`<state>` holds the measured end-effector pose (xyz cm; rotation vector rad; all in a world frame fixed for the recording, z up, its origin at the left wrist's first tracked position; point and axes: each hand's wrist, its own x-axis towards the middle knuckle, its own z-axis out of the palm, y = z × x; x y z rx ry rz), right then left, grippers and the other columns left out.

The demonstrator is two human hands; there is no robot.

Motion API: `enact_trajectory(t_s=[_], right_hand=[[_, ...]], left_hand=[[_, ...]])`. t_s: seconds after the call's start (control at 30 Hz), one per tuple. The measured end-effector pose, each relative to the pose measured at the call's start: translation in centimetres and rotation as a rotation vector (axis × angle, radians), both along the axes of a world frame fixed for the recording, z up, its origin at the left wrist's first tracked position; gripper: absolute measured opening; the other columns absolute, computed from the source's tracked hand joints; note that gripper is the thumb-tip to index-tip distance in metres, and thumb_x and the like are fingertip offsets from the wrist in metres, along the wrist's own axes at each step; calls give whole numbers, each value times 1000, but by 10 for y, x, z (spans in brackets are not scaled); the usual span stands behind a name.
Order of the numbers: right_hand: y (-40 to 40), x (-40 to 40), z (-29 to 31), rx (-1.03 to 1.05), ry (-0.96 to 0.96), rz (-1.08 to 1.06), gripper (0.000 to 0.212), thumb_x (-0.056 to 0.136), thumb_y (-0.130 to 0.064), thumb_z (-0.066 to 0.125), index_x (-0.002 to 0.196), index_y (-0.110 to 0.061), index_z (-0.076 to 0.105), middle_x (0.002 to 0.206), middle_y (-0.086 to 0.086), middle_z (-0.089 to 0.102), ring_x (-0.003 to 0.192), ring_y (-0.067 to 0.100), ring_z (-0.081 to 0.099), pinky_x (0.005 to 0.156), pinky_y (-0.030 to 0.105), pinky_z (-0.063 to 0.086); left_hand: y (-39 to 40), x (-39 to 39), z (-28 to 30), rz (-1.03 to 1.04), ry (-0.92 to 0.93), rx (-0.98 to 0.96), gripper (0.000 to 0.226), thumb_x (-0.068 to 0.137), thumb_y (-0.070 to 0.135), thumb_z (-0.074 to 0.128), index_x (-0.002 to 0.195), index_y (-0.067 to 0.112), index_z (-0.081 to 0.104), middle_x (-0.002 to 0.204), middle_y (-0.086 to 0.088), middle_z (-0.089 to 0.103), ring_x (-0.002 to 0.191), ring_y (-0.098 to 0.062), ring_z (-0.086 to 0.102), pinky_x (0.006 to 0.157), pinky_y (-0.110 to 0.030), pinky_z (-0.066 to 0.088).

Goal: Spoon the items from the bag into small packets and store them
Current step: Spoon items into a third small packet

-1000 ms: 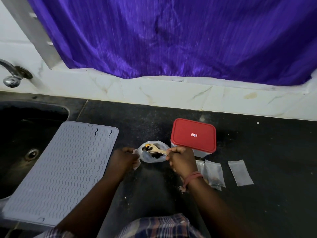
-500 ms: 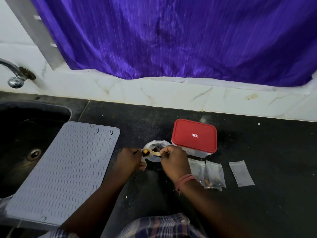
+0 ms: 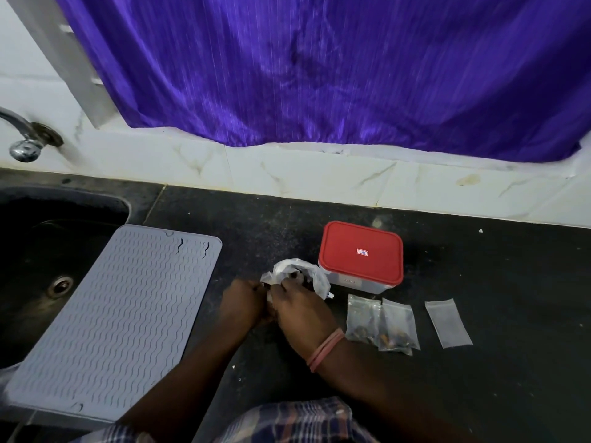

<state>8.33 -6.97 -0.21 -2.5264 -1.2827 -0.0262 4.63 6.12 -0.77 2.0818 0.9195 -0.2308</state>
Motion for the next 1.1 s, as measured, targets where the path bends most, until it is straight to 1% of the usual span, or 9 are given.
enact_trajectory(t_s=[0.1,0.23,0.3,0.4,0.5,0.67,0.8,0.97,1.1], right_hand=[[-10,3,-7,94,-62,24,28,83,-19,43,94,-16,69,88,4,65,68,20,66,49,31,52],[-16,10,-13,280,62,-107,23,86,-12,56,102,-14,72,94,4,67,82,20,66,67,32,54],[-21,18,-13,459,188,-254,20,86,-8,58,96,-14,74,91,2,71,84,17,65,76,28,52],[-33,29,-12,637,334,-525,16,84,-4,65,83,-16,75,80,-3,73,76,11,66,73,30,53],[-47,39,-18,550,312,-609,12,85,-6,65,79,-15,71,73,-2,70,69,13,64,65,32,52],[-49,38,-25,216,169,-448,10,83,-8,57,74,-10,59,76,9,63,68,25,59,60,28,37],[-44,34,-38,-54,140,-399,10,73,-8,69,82,-9,65,84,11,66,67,27,67,59,35,56],[-37,33,-40,3,220,-469,8,81,-10,60,84,-8,67,85,11,69,77,28,67,70,34,53],[-38,37,-38,157,474,-650,12,79,-9,60,72,-13,68,74,6,71,74,24,67,67,27,46]], left_hand=[[3,1,3,211,-61,-163,20,97,9,58,84,2,72,72,-11,75,53,-15,71,42,-20,49],[3,2,-5,245,-66,-214,26,101,15,52,89,4,72,67,-9,75,53,-15,69,47,-23,51],[4,0,-10,167,-24,-127,27,101,22,53,85,12,72,70,-4,74,64,-14,71,59,-26,53],[5,-4,-16,92,-13,46,27,100,26,52,81,18,69,76,-2,69,75,-16,69,70,-32,56],[5,-1,-18,59,-32,93,29,100,29,52,80,17,69,79,-7,69,75,-19,68,77,-37,60],[0,6,-19,-79,-58,140,31,99,30,50,78,16,69,81,-7,68,77,-20,66,79,-40,58],[-7,14,-21,-93,-90,37,28,96,26,56,83,7,71,79,-11,69,80,-26,66,72,-35,54],[-13,14,-28,-33,-79,-166,33,96,23,57,65,13,62,65,-2,60,65,-15,56,58,-29,38],[-12,9,-44,4,-131,-354,36,89,32,60,78,-2,67,68,-7,62,67,-17,55,66,-34,41]])
